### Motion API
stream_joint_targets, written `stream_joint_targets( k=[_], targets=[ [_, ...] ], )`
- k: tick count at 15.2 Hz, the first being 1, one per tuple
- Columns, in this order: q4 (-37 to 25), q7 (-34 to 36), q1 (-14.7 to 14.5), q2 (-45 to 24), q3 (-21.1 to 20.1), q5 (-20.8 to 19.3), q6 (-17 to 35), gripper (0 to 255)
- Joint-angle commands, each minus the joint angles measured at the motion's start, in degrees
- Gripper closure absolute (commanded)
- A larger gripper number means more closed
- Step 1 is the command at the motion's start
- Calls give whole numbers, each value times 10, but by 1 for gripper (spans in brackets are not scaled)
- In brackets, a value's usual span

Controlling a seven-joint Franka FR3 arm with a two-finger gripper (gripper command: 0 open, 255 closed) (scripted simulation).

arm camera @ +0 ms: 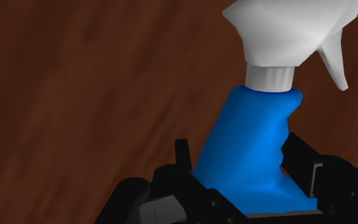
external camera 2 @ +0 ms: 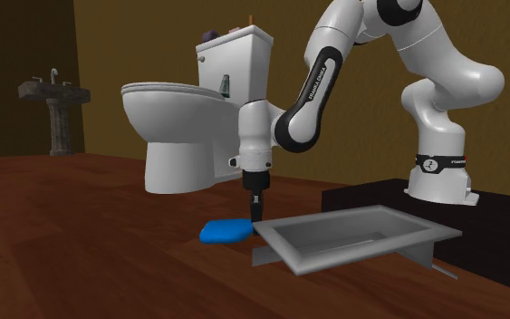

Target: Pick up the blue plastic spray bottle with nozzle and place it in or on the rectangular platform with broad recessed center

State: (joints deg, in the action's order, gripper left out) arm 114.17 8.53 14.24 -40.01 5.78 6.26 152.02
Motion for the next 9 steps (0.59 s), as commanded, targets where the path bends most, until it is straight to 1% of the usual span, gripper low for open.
stream_joint_targets(
  k=[1, 9],
  targets=[
    [4, 1, -2, 14, 2, -2, -10, 255],
    [20, 6, -8, 69, 10, -9, -49, 255]
  ],
)
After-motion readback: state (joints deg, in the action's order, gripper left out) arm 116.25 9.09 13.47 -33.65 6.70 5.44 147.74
